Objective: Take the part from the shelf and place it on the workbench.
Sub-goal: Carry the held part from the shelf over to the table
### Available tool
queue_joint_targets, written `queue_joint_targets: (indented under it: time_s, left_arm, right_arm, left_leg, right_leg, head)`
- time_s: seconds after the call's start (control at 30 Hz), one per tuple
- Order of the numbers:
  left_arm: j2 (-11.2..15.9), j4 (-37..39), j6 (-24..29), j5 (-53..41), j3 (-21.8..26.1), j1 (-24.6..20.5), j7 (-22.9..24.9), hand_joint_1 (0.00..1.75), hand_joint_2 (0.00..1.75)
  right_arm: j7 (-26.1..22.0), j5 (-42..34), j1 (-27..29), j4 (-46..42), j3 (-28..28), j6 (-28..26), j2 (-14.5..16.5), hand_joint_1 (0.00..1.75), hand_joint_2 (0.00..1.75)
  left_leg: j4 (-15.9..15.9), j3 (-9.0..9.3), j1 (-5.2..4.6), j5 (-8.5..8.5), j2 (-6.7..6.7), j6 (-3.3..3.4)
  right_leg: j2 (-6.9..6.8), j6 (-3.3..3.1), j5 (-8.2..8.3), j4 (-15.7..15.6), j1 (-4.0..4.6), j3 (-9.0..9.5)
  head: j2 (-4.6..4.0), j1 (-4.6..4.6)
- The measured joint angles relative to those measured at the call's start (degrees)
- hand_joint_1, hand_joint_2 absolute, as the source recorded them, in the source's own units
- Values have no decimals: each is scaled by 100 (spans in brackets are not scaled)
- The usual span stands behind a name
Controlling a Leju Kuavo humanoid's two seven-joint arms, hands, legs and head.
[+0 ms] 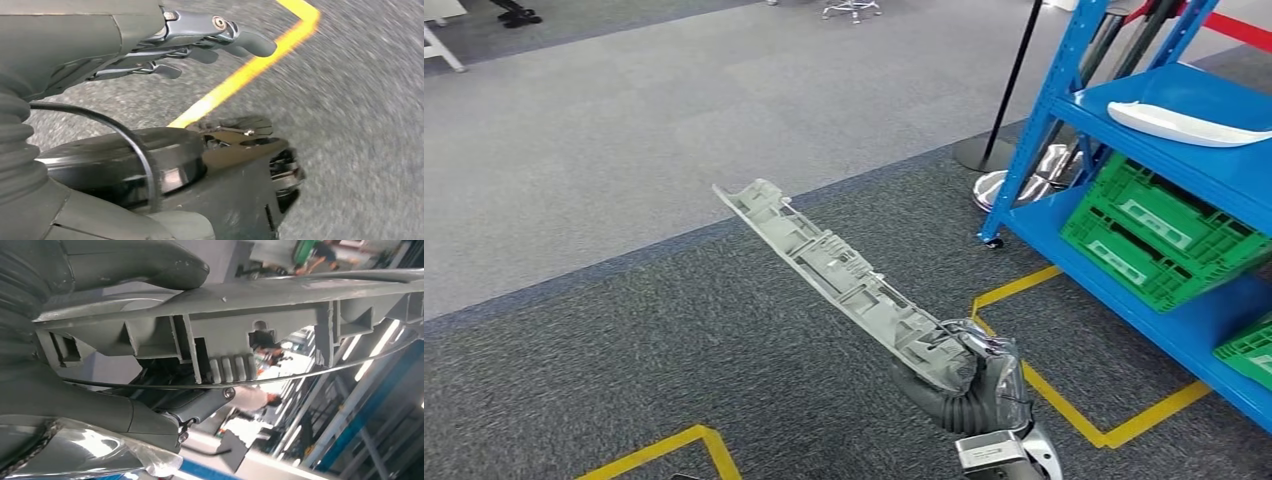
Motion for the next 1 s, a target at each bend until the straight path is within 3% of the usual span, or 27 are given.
queue_joint_targets:
  time_s: [0.07,0.1,0.13,0.2,0.27,0.3,0.37,0.4,0.47,0.53,0.57,0.6,0.63,0.67,0.7,0.73,0.77,0.83,0.9,0.93,1.0]
  left_arm:
    - [-2,-3,0,-1,7,0,-1,0,175]
    - [-3,-3,-1,-1,9,2,-2,0,175]
    - [-3,-3,-1,-1,12,5,-2,0,175]
    - [-2,-6,-1,-3,20,11,-2,0,175]
    - [-4,-9,-5,-18,32,14,4,0,175]
    - [-5,-9,-8,-31,40,18,9,0,175]
    - [3,-10,-9,-65,54,27,21,0,175]
    - [8,-12,-4,-83,58,32,25,0,175]
    - [15,-17,15,-130,64,23,27,0,175]
    - [14,-21,32,-168,68,5,28,0,175]
    - [13,-21,36,-179,69,-2,29,0,175]
    - [12,-21,37,-185,70,-4,29,0,175]
    - [11,-21,38,-189,72,-2,29,0,175]
    - [11,-21,38,-191,74,-1,29,0,175]
    - [9,-21,39,-191,76,-1,29,0,175]
    - [7,-21,39,-191,78,-2,29,0,175]
    - [4,-21,39,-191,80,-8,30,0,175]
    - [-1,-21,40,-194,83,-14,31,0,175]
    - [-1,-21,44,-206,92,4,32,0,175]
    - [-1,-22,46,-215,98,15,33,0,175]
    - [1,-23,50,-247,105,15,33,0,175]
  right_arm:
    - [-3,0,9,7,-2,-1,7,175,175]
    - [-3,0,11,14,-2,0,7,175,175]
    - [-3,0,10,20,-2,1,8,175,175]
    - [-3,1,6,28,-1,1,10,175,175]
    - [-3,2,0,28,-4,2,14,175,175]
    - [-4,4,-4,28,-5,4,15,175,175]
    - [-5,5,-13,27,-8,20,21,175,175]
    - [-5,1,-18,26,-9,34,28,175,175]
    - [-14,-15,-19,22,-16,74,39,175,175]
    - [-30,-26,-3,18,-21,108,41,175,175]
    - [-34,-29,6,17,-20,117,41,175,175]
    - [-36,-30,16,19,-20,125,41,175,175]
    - [-36,-30,22,20,-19,129,41,175,175]
    - [-36,-31,26,21,-19,133,41,175,175]
    - [-36,-32,28,21,-20,137,41,175,175]
    - [-36,-32,25,21,-21,137,41,175,175]
    - [-37,-33,22,19,-22,137,42,175,175]
    - [-38,-33,22,14,-23,137,43,175,175]
    - [-37,-34,25,10,-33,139,48,175,175]
    - [-37,-34,23,10,-43,140,54,175,175]
    - [-42,-36,21,7,-67,151,67,175,175]
  left_leg:
    - [764,-225,79,-412,160,-91]
    - [991,-255,123,-476,191,-130]
    - [991,-180,166,-423,216,-165]
    - [375,248,224,-120,333,-207]
    - [-281,646,191,57,540,-163]
    - [-438,727,158,63,607,-112]
    - [-500,712,105,16,570,8]
    - [-539,711,108,5,516,59]
    - [-604,716,123,7,399,159]
    - [-618,708,114,27,278,230]
    - [-617,700,100,32,211,250]
    - [-617,699,85,37,136,260]
    - [-614,701,72,40,57,264]
    - [-607,706,64,41,-29,265]
    - [-592,709,59,40,-114,263]
    - [-568,699,57,36,-190,257]
    - [-527,668,52,31,-266,244]
    - [-471,569,63,47,-391,184]
    - [-456,494,86,84,-495,106]
    - [-415,464,83,58,-444,75]
    - [-36,295,77,-184,-146,16]
  right_leg:
    - [-198,-6,14,3,4,-19]
    - [-296,0,18,5,3,-25]
    - [-391,12,16,7,0,-20]
    - [-551,58,-4,12,-8,35]
    - [-670,139,-28,23,-4,52]
    - [-718,182,-35,28,0,55]
    - [-812,257,-37,32,0,60]
    - [-807,290,-70,46,-12,63]
    - [-553,319,-259,313,-30,-87]
    - [-200,304,-595,1085,-32,-498]
    - [-123,296,-722,1519,-29,-744]
    - [-90,289,-759,1828,-25,-942]
    - [-78,280,-673,1914,-23,-1045]
    - [-61,265,-471,1757,-22,-1033]
    - [-7,247,-203,1407,-23,-924]
    - [131,227,21,1027,-30,-789]
    - [274,219,161,675,-48,-659]
    - [461,209,201,392,-59,-551]
    - [359,175,217,351,-58,-540]
    - [284,148,238,332,-67,-536]
    - [103,103,265,296,-84,-520]
  head:
    - [0,-17]
    - [0,-17]
    - [0,-18]
    - [0,-17]
    - [1,-16]
    - [1,-15]
    - [2,-10]
    - [2,-8]
    - [1,22]
    - [0,59]
    - [0,67]
    - [0,67]
    - [0,67]
    - [0,66]
    - [0,67]
    - [0,67]
    - [0,63]
    - [0,61]
    - [0,62]
    - [0,57]
    - [0,21]
